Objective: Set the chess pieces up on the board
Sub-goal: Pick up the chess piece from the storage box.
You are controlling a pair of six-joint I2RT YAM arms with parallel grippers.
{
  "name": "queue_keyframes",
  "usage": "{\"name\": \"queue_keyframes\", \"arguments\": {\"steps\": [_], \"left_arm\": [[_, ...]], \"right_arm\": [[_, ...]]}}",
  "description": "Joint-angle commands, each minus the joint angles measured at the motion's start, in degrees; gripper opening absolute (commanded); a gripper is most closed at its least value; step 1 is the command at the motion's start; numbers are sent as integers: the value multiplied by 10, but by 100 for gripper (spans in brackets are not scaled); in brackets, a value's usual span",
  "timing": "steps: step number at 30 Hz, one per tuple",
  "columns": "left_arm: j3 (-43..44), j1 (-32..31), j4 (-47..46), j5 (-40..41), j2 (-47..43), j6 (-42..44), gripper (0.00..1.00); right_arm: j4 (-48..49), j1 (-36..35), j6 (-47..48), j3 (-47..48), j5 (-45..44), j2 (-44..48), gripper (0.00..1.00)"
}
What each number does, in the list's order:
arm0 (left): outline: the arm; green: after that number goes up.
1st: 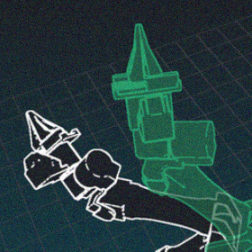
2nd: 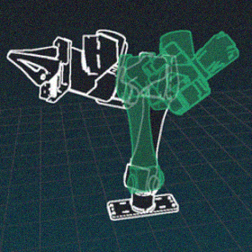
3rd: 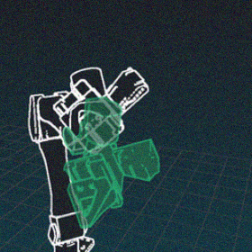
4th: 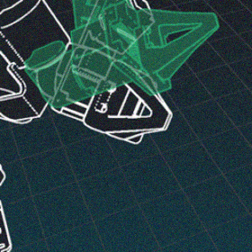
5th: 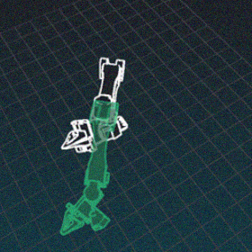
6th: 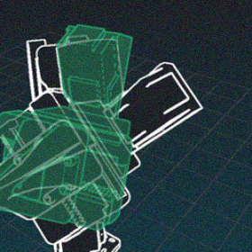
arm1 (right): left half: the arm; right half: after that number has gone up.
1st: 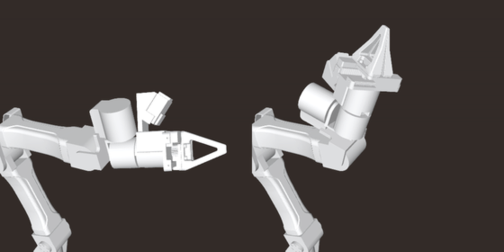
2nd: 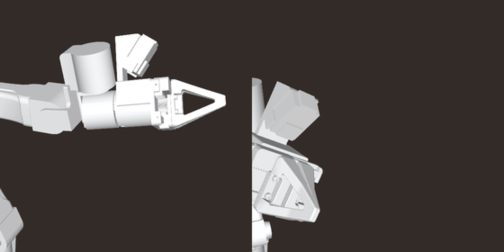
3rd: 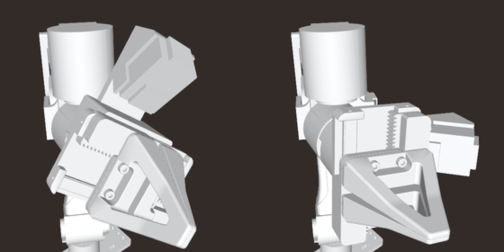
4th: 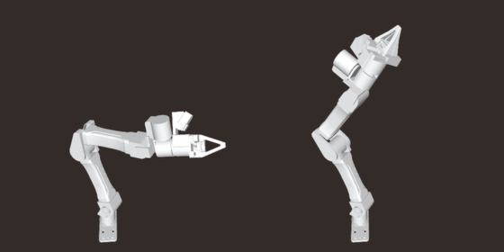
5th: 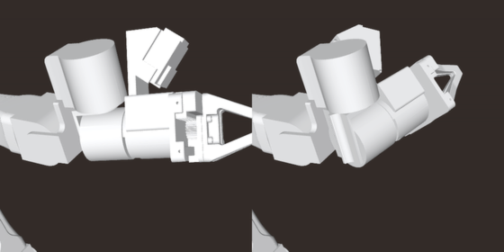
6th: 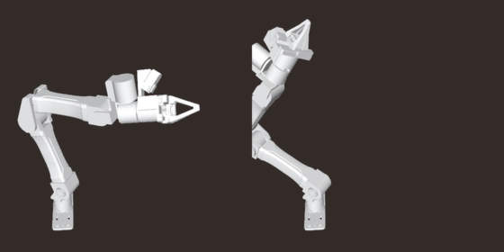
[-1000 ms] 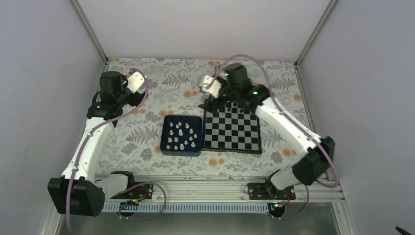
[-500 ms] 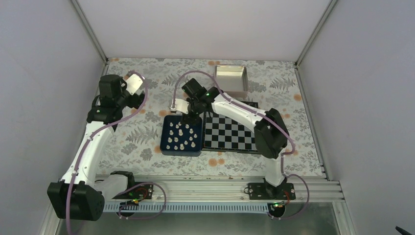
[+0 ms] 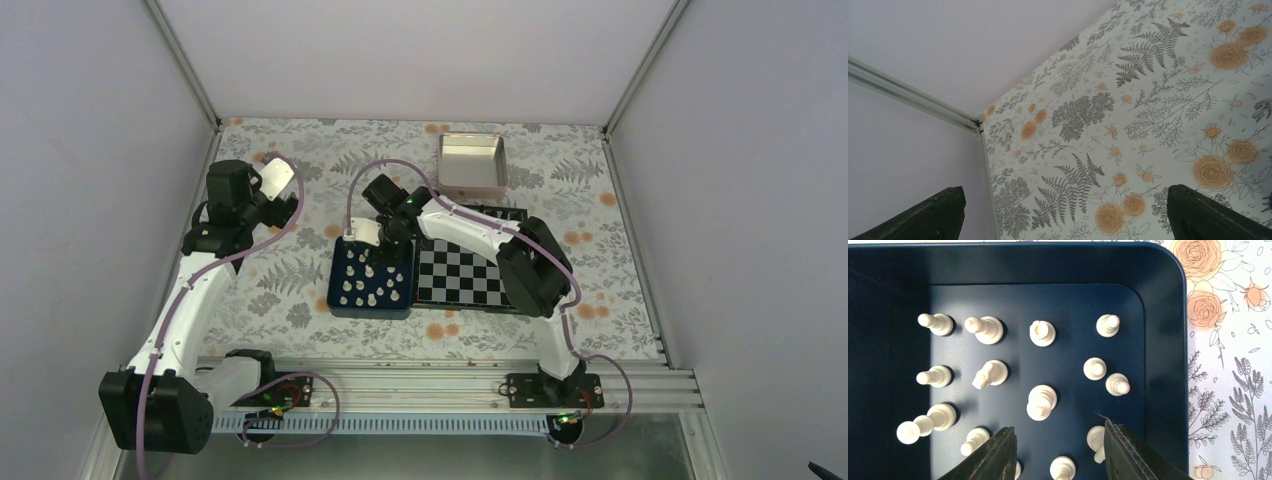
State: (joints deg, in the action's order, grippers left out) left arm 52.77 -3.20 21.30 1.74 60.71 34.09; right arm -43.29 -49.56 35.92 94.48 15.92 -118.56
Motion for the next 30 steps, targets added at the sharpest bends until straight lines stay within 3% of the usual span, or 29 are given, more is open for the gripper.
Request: {"name": "queue_keyframes", "arguments": {"steps": [1,22,30], "left_arm": [[-9,4,-22,-2,-11,-2,100],[-32,17,-22,-16,-25,13,100],[-29,22,-9,-36,-25,20,100]], "right_arm": [[7,-11,-7,12,9,-18,47],[-9,-19,-6,69,2,-77,47],[-24,-21,-3,71,3,-81,34]]}}
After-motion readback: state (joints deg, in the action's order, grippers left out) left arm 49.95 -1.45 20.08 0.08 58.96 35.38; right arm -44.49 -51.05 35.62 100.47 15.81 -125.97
